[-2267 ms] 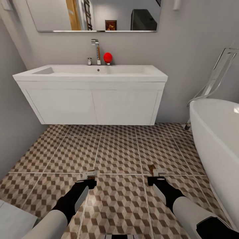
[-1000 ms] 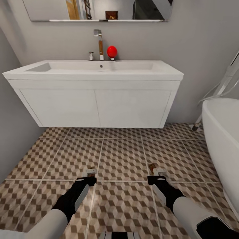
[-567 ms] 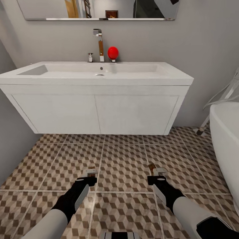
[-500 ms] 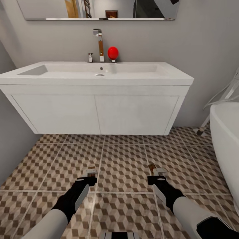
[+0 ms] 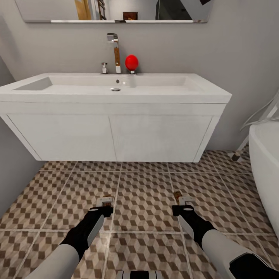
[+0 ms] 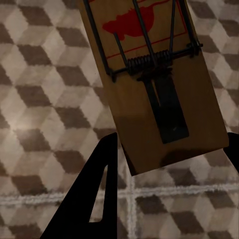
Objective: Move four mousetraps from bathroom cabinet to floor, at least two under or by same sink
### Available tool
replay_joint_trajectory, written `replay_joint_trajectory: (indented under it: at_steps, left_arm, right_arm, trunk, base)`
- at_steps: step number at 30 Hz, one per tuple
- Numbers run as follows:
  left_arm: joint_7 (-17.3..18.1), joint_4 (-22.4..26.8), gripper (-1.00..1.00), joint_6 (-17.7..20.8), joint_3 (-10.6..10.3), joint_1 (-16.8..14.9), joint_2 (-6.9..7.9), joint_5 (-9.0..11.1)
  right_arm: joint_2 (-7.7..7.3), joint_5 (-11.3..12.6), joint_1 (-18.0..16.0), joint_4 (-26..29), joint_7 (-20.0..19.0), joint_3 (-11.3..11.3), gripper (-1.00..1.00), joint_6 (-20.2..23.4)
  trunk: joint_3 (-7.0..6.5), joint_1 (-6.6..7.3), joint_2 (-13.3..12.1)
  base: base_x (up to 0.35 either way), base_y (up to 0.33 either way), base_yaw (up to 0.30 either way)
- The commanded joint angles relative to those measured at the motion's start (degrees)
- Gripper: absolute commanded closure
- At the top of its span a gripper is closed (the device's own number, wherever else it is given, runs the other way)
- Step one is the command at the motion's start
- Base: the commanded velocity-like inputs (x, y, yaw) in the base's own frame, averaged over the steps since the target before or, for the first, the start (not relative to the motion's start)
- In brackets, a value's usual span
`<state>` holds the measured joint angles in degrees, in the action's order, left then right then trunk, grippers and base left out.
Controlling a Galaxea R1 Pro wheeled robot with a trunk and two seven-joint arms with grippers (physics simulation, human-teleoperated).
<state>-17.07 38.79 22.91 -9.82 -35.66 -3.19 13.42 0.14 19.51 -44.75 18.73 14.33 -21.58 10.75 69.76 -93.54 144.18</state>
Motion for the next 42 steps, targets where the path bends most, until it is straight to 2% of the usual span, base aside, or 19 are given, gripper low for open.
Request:
replay_joint_trajectory:
  at_steps: [1, 8, 30, 42]
  left_arm:
    - [-0.6, 0.1, 1.00, 0.2, -0.3, 0.0, 0.04, 0.6]
    - [-0.5, -0.5, 1.00, 0.3, -0.3, 0.0, 0.02, 0.5]
    - [-0.3, -0.6, 1.00, 0.1, -0.2, 0.0, 0.03, 0.8]
    - [-0.1, -0.3, 1.00, 0.2, -0.2, 0.0, 0.01, 1.0]
  right_arm:
    - [-0.05, 0.4, 0.0, 0.1, 0.4, -0.5, 1.00, 0.3]
    - [0.06, 0.4, 0.0, 0.1, 0.4, -0.5, 1.00, 0.3]
    - [-0.38, 0.5, 0.0, 0.0, 1.0, -0.4, 1.00, 1.3]
    - [-0.52, 0.6, 0.0, -4.0, 1.1, -0.1, 1.00, 4.1]
  trunk:
    - [0.05, 0.01, 0.0]
    - [0.05, 0.01, 0.0]
    - [0.05, 0.01, 0.0]
    - [0.05, 0.01, 0.0]
  base:
    - [0.021, 0.000, 0.000]
    - [0.157, 0.000, 0.000]
    - [0.311, 0.000, 0.000]
    - [0.031, 0.000, 0.000]
